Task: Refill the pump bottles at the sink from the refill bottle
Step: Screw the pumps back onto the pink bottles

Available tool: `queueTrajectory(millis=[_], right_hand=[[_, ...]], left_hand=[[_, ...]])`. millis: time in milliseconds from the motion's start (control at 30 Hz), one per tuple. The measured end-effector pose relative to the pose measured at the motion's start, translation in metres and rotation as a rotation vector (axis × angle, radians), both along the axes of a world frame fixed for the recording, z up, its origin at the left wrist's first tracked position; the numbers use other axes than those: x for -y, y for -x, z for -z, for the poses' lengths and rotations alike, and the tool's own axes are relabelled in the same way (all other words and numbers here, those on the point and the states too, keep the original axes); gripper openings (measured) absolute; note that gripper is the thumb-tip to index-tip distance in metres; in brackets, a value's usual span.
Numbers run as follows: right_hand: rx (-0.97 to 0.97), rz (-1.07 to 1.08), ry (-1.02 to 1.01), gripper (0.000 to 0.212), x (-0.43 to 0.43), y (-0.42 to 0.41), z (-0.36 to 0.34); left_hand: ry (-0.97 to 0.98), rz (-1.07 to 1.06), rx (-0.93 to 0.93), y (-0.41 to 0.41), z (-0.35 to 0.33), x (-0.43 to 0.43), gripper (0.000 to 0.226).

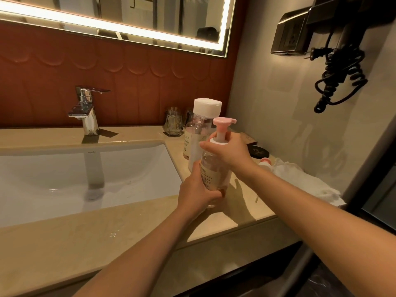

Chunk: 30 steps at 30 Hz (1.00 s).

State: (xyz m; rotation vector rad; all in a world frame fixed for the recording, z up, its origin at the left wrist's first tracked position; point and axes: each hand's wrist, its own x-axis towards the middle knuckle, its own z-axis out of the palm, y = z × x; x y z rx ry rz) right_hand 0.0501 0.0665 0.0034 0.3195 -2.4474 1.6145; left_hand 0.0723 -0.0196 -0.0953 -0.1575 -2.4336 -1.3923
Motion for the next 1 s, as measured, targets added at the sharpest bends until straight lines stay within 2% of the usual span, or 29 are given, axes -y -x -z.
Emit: queueTrajectory(millis=[100, 167, 233, 333, 400, 500, 633, 700, 800, 900, 1000], right_hand=[[-0.106, 0.193, -0.028, 0.022, 0.012, -0.001, 0.012], [-0.129, 0.238, -0.016, 0.026, 0.016, -0.003, 0.015], [-0.088, 0.173, -0.029, 0.039, 0.012, -0.002, 0.01], [0.044, -0.053, -0.026, 0.057, -0.004, -0.002, -0.004], [0.114, -0.154, -0.02, 0.054, -0.013, -0.001, -0.006], [0.165, -0.167, 0.071, 0.046, -0.013, 0.0, -0.002], [0.143, 0.013, 0.097, 0.053, -0.002, 0.002, 0.007], [0.082, 0.165, 0.061, 0.05, 0.004, 0.002, 0.016], [0.023, 0.237, 0.027, 0.047, 0.011, 0.001, 0.021], [0.046, 0.131, 0.01, 0.06, 0.005, 0.0, 0.01], [0.057, -0.025, 0.008, 0.055, -0.005, -0.002, 0.001]], left_hand=[[-0.006, -0.021, 0.012, 0.002, 0.001, -0.002, 0.083], [-0.015, -0.029, 0.019, 0.002, 0.001, -0.003, 0.084], [-0.013, -0.022, 0.016, 0.0, 0.001, -0.001, 0.086], [-0.029, -0.002, -0.005, 0.0, 0.001, 0.001, 0.084], [-0.047, 0.016, -0.01, -0.001, 0.001, 0.0, 0.083], [-0.057, 0.031, -0.004, -0.001, 0.001, -0.001, 0.081], [-0.034, 0.015, -0.013, 0.0, 0.001, 0.0, 0.079], [-0.017, -0.002, -0.006, 0.001, 0.001, -0.001, 0.081], [-0.017, -0.022, 0.007, 0.0, 0.0, -0.002, 0.083], [-0.019, -0.003, 0.0, -0.002, -0.002, -0.001, 0.084], [-0.029, 0.013, -0.017, -0.003, -0.002, 0.0, 0.081]])
